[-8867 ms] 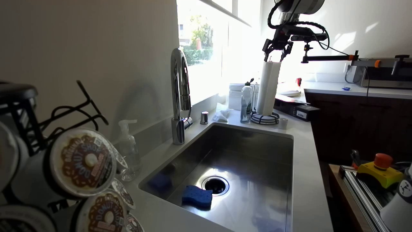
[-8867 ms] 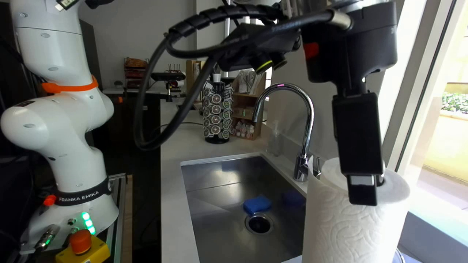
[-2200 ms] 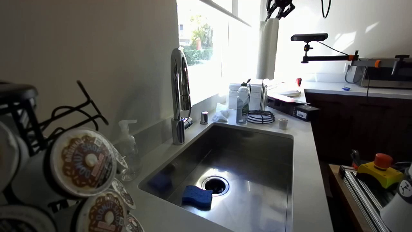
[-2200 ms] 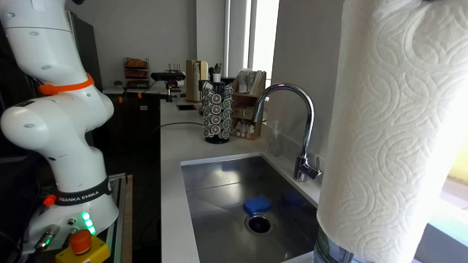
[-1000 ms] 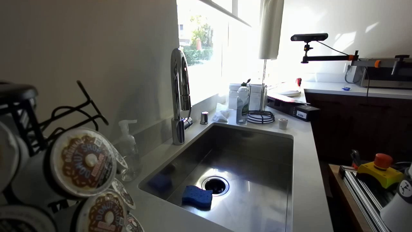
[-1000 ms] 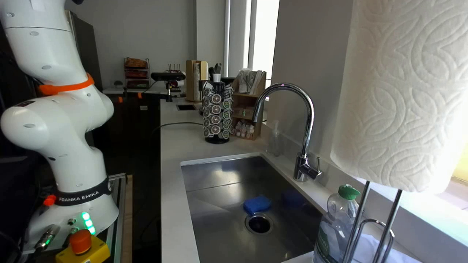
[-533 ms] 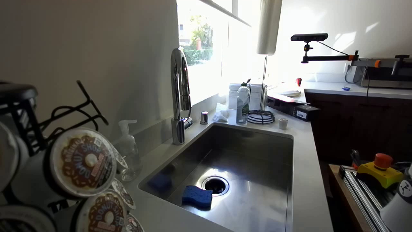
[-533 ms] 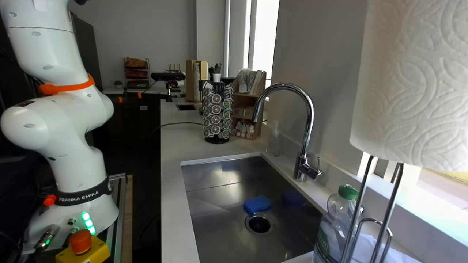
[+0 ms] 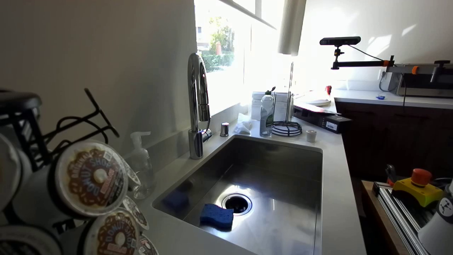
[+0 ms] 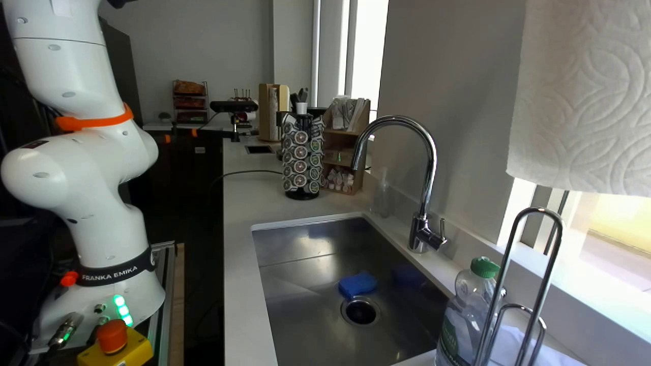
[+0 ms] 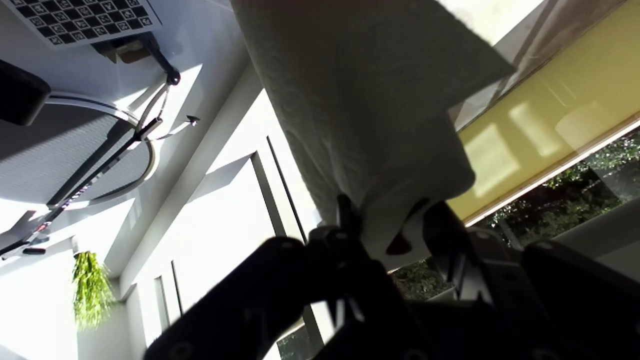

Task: Remove the paper towel from the paper towel holder

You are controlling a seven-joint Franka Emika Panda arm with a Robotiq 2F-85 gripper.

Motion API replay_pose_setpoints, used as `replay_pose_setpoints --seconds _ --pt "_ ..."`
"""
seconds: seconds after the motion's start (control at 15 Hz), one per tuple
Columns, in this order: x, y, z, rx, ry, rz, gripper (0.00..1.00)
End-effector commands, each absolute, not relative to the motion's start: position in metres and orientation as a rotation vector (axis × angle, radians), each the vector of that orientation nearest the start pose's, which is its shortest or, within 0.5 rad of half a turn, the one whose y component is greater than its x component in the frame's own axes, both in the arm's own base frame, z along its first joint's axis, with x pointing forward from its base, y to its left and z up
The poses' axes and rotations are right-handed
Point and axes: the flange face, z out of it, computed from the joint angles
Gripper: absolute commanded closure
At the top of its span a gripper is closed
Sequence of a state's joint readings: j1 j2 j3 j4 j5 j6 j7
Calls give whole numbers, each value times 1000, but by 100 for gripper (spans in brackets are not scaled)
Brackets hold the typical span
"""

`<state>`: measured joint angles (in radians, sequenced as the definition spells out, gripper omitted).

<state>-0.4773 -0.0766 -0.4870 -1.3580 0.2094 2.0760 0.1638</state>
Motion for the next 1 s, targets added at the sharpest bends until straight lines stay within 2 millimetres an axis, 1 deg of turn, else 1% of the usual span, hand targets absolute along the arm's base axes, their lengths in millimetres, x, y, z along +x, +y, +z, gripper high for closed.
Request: replay_pose_setpoints --seconds 0.0,0.27,0.47,0.93 --pt "320 -459 831 -2401 1628 -1326 89" --pt "335 -473 823 -2351 1622 -1360 89" --pt "345 -487 812 -2315 1634 -1367 89" --pt "367 -526 773 -2239 1667 -1308 89"
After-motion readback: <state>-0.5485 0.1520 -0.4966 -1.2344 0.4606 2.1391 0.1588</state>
